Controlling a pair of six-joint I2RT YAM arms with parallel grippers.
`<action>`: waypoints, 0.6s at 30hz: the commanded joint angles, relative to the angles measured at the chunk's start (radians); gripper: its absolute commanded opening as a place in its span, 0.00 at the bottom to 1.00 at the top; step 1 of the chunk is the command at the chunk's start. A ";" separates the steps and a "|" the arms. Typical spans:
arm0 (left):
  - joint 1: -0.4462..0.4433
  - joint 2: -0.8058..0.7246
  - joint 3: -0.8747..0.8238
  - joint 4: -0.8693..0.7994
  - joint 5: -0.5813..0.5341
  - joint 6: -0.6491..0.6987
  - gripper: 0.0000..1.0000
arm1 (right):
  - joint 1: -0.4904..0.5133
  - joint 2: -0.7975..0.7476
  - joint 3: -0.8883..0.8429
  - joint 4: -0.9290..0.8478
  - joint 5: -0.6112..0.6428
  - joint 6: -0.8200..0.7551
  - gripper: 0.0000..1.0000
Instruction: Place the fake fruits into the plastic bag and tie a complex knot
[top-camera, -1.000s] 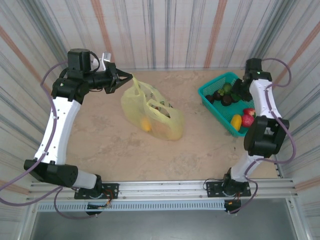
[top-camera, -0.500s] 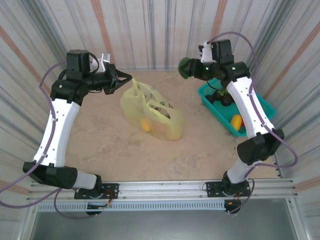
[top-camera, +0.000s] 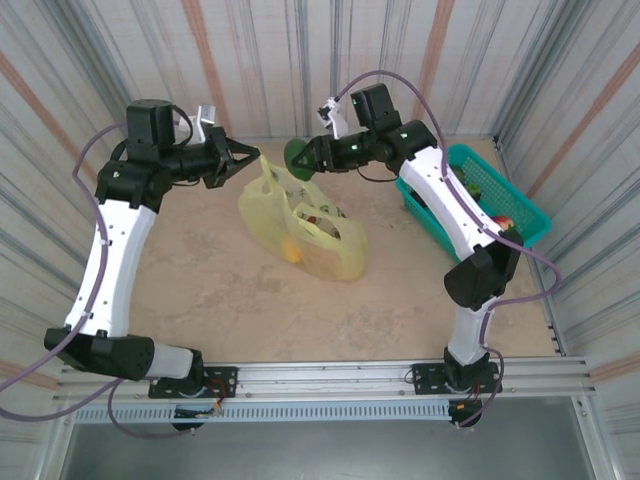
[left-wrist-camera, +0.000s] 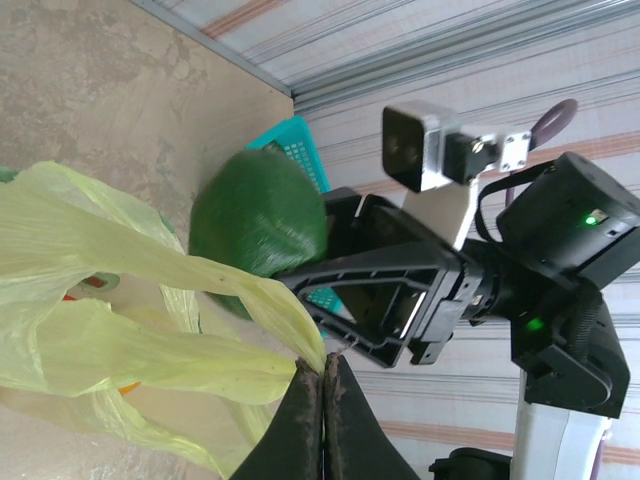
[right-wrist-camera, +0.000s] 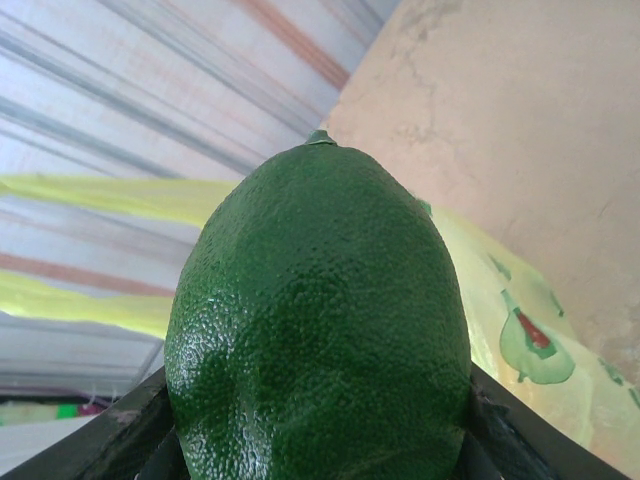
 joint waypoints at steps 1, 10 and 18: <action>0.010 -0.033 0.020 -0.007 0.005 0.024 0.00 | 0.012 -0.002 -0.028 -0.030 -0.038 -0.052 0.53; 0.010 -0.027 0.032 0.015 0.025 0.015 0.00 | 0.072 0.009 -0.080 -0.124 0.059 -0.191 0.53; 0.010 -0.021 0.032 0.043 0.050 0.001 0.00 | 0.096 0.047 -0.068 -0.145 0.103 -0.220 0.52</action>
